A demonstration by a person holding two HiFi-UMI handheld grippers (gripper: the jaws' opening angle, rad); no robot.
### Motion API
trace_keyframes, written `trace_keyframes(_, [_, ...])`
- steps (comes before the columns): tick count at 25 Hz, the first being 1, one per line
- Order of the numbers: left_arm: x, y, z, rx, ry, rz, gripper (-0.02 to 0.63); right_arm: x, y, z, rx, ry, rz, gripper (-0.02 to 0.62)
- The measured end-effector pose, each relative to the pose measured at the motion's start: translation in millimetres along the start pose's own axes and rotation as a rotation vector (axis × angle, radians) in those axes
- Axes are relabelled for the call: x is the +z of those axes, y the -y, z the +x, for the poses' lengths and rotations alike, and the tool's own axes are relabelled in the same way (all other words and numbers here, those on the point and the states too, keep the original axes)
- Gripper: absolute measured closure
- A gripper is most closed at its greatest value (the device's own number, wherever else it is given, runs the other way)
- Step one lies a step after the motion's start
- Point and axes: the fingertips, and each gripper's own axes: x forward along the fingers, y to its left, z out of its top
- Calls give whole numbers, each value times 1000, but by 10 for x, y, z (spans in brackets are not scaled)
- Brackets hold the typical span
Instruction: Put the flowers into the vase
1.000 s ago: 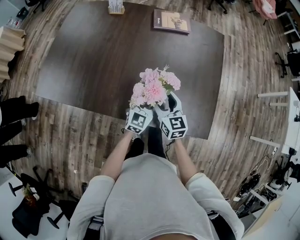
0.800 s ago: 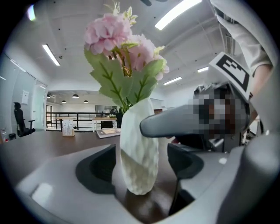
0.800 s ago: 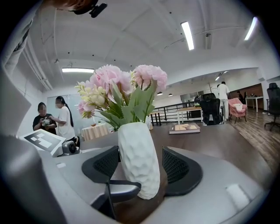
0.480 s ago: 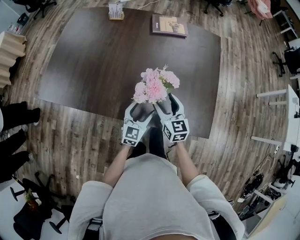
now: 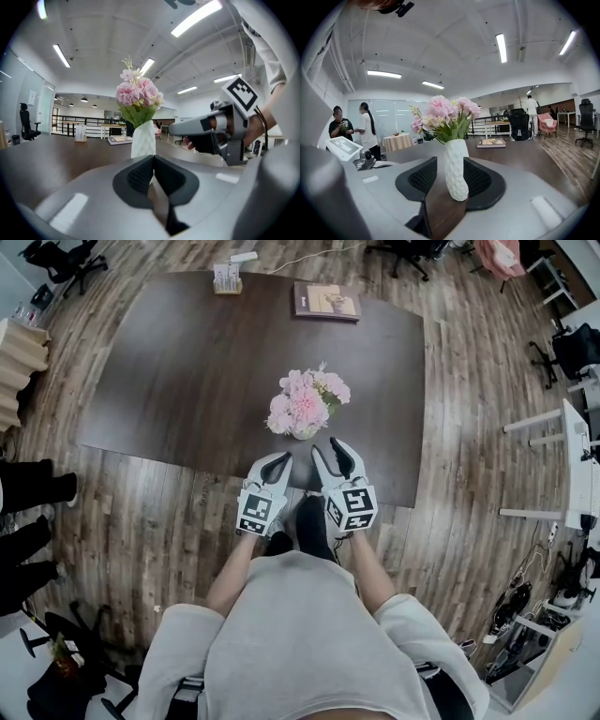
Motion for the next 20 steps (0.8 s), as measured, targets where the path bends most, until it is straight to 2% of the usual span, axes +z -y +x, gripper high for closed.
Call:
trace_keyframes(7, [98,131,-153,5,38,3,597,13,-119,-262,-3,11,-33,515])
trace_keyframes(9, [70,163,-197,11,40,-7,597,-51,-138,-338,-5,1,-35,530])
trace_keyframes(12, [33,294,-370,33,34,-39,597,-149,-202,-570,7,-25,-22,592])
trace_keyframes(20, [323,647,-522,84,91,-64,596,-97,-103,-1057,44,1,-39,598])
